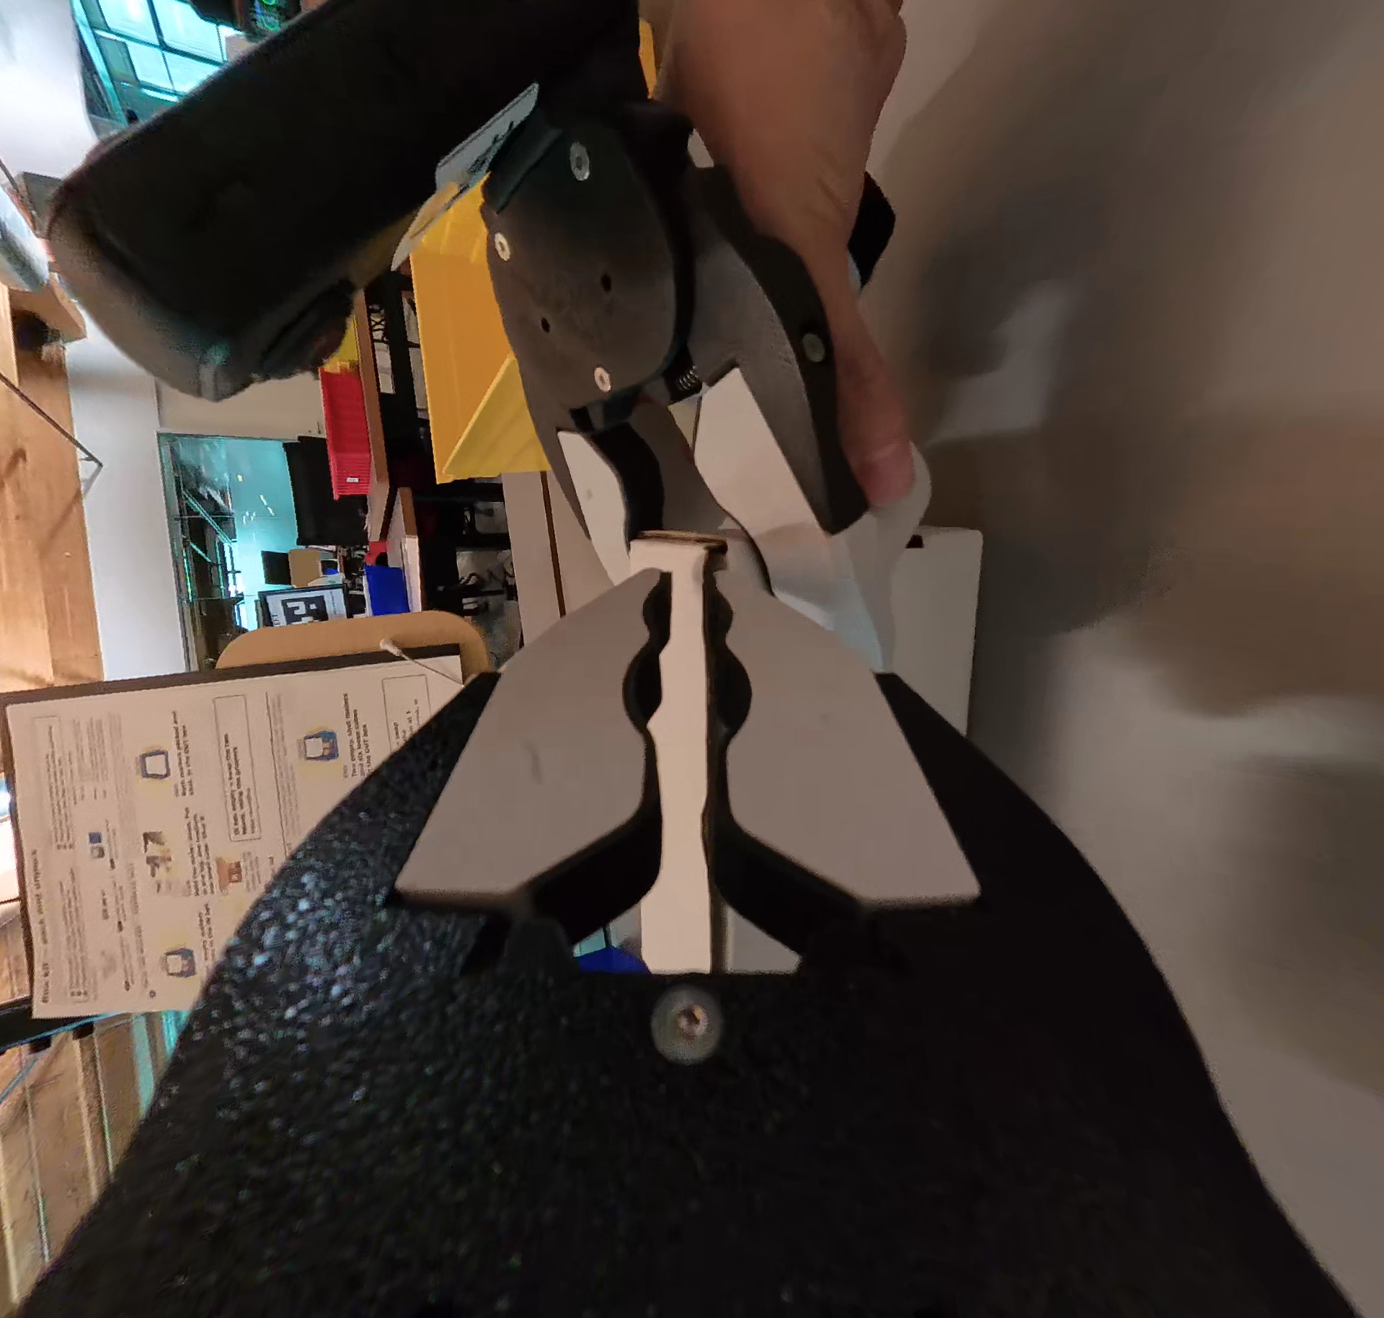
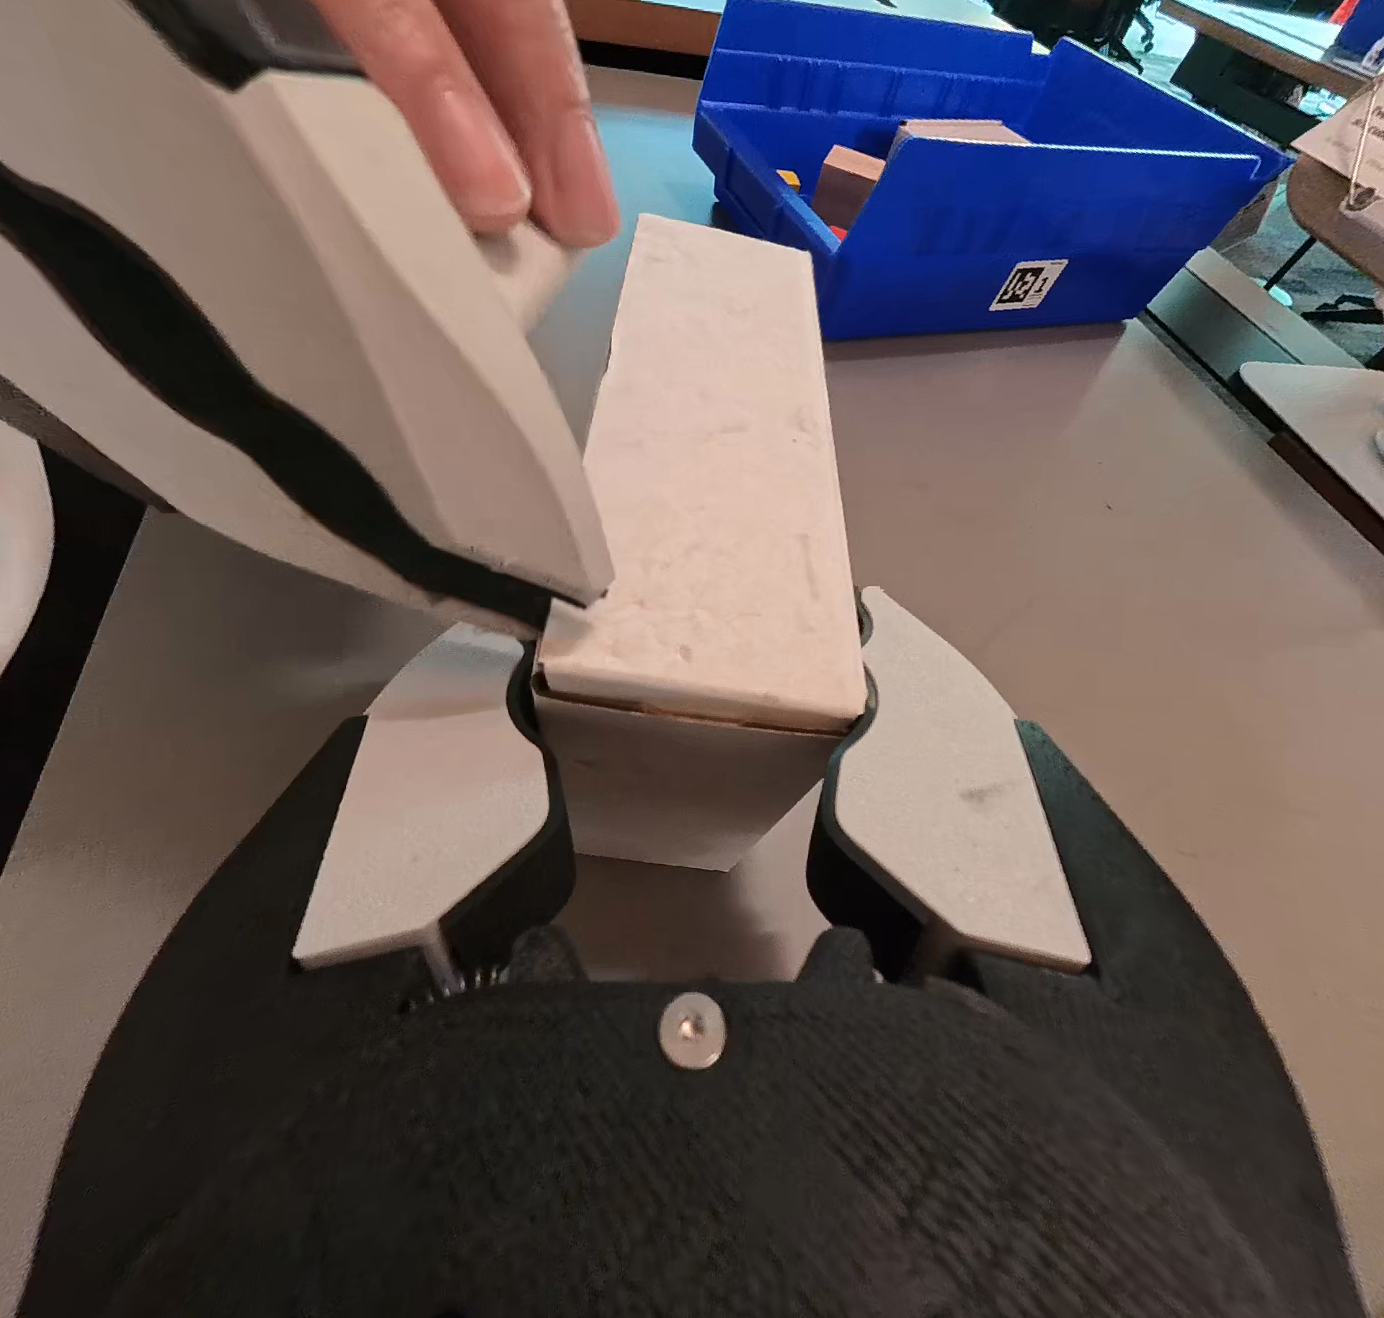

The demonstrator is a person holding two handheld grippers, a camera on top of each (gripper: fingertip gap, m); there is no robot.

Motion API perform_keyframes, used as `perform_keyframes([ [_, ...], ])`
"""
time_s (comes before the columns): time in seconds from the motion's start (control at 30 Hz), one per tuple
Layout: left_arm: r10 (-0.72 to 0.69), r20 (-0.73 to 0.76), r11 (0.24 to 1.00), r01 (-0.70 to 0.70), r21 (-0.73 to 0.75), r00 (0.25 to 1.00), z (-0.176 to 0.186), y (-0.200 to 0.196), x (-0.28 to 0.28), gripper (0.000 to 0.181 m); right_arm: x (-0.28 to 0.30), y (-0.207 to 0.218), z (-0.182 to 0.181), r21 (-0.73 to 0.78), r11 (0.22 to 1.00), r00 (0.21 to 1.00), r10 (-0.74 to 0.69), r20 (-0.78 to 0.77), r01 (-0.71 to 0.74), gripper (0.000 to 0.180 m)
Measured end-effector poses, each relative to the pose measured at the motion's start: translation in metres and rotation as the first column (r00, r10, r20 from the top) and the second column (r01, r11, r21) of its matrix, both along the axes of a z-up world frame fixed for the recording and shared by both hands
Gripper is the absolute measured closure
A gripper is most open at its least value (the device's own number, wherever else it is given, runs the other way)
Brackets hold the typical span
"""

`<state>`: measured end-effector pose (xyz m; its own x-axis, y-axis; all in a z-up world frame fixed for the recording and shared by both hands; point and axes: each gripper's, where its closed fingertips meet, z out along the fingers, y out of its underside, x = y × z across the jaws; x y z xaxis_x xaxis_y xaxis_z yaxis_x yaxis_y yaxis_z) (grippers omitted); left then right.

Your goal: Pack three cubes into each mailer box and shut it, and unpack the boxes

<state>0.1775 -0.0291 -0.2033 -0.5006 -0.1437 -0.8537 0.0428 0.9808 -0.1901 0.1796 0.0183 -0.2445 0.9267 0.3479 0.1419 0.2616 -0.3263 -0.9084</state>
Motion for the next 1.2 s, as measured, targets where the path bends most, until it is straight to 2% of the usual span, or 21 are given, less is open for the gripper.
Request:
perform_keyframes([
  [0.17,0.009,-0.018,1.0,-0.01,-0.007,1.0,-0.001,-0.001,0.0,0.18,0.001,-0.001,-0.001,-0.012,1.0,1.0,-0.003,-0.005,0.003,0.102],
  [0.23,0.02,0.041,0.999,-0.021,0.028,0.999,0.003,0.001,0.002,0.181,0.001,0.0,-0.001,-0.026,1.0,1.0,-0.011,-0.006,0.011,0.102],
  [0.3,0.064,0.201,0.998,-0.064,-0.008,0.978,0.029,0.007,0.009,0.181,0.001,0.0,-0.002,-0.033,0.999,1.0,-0.009,-0.01,0.009,0.102],
  [0.33,0.087,0.229,0.996,-0.079,-0.046,0.97,0.04,0.009,0.011,0.181,-0.006,0.0,0.0,-0.011,1.0,1.0,0.028,0.012,-0.028,0.102],
  [0.37,0.096,0.165,0.992,-0.081,-0.097,0.982,0.041,0.009,0.01,0.181,-0.014,0.0,0.0,-0.005,0.998,0.997,0.066,0.048,-0.066,0.102],
  [0.43,0.067,0.048,0.982,-0.058,-0.178,0.997,0.039,0.006,0.003,0.175,-0.012,-0.002,-0.003,-0.068,0.997,0.996,0.046,0.079,-0.041,0.101],
  [0.5,0.063,0.038,0.976,-0.053,-0.21,0.997,0.044,0.014,-0.004,0.163,-0.006,-0.002,-0.004,-0.077,0.997,0.996,0.013,0.086,-0.007,0.101],
  [0.6,0.144,-0.03,0.938,-0.146,-0.314,0.989,0.044,0.044,-0.014,0.151,-0.003,-0.004,-0.002,-0.04,0.999,0.999,0.015,0.032,-0.014,0.101],
  [0.73,0.26,-0.096,0.847,-0.274,-0.454,0.961,0.034,0.091,-0.025,0.143,-0.001,-0.007,0.0,-0.005,1.0,1.0,0.029,-0.008,-0.029,0.101],
  [0.87,0.304,-0.149,0.645,-0.319,-0.695,0.941,0.032,0.112,-0.034,0.136,-0.003,-0.005,0.001,0.009,0.999,0.999,0.039,-0.015,-0.038,0.101],
  [1.0,0.331,-0.203,0.484,-0.35,-0.802,0.922,0.02,0.124,-0.038,0.13,-0.003,-0.004,0.002,0.018,0.999,0.999,0.039,-0.016,-0.039,0.101],
  [1.1,0.274,-0.255,0.41,-0.353,-0.841,0.927,0.012,0.122,-0.036,0.128,-0.004,-0.005,0.002,0.021,0.999,0.999,0.046,-0.019,-0.046,0.101],
  [1.2,0.17,-0.301,0.397,-0.345,-0.851,0.938,0.007,0.116,-0.033,0.124,-0.01,-0.007,0.002,0.028,0.996,0.996,0.085,-0.026,-0.085,0.101],
])
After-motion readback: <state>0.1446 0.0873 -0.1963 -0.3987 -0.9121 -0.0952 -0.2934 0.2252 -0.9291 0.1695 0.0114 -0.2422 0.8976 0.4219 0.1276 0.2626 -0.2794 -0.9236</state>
